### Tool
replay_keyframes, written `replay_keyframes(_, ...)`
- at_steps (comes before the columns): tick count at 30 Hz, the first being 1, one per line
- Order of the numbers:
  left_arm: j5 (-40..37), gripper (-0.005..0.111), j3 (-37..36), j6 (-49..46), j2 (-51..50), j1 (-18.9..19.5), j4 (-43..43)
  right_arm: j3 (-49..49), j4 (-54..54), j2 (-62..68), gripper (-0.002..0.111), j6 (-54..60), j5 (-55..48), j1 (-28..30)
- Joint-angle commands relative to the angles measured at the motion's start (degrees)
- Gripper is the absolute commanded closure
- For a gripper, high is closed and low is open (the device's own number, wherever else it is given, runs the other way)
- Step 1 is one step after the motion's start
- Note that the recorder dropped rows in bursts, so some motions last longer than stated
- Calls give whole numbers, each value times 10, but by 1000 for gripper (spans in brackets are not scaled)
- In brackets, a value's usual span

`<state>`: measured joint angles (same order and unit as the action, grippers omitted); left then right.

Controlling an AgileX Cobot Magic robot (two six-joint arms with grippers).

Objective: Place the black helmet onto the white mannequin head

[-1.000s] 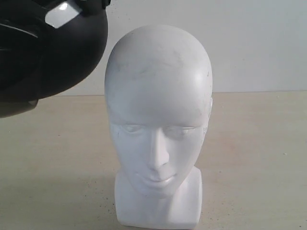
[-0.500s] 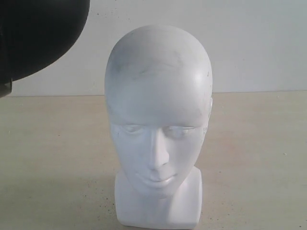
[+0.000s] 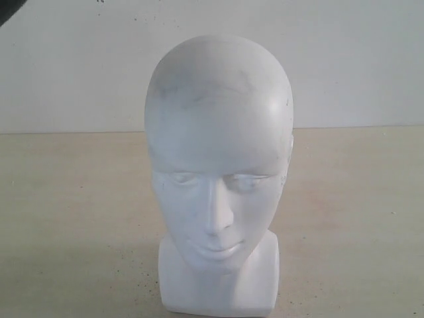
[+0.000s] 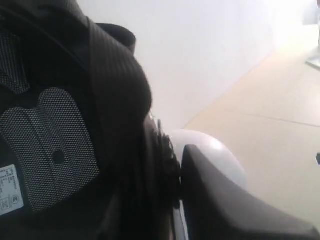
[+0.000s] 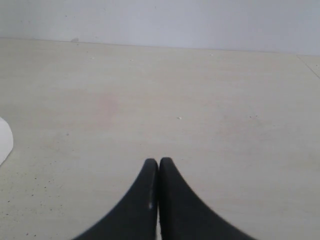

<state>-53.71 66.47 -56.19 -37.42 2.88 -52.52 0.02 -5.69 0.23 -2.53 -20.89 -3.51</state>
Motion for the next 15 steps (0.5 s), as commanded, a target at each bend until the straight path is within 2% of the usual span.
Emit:
replay_keyframes(1, 91, 102, 8, 54, 20, 0, -15, 0, -2, -2, 108, 2, 1, 1)
replay_keyframes(4, 132, 102, 8, 132, 35, 0, 3, 0, -2, -2, 108, 2, 1, 1)
replay_keyframes(12, 189, 102, 8, 323, 88, 0, 130, 0, -2, -2, 108, 2, 1, 1)
replay_keyframes(15, 221, 102, 8, 437, 109, 0, 194, 0, -2, -2, 108, 2, 1, 1)
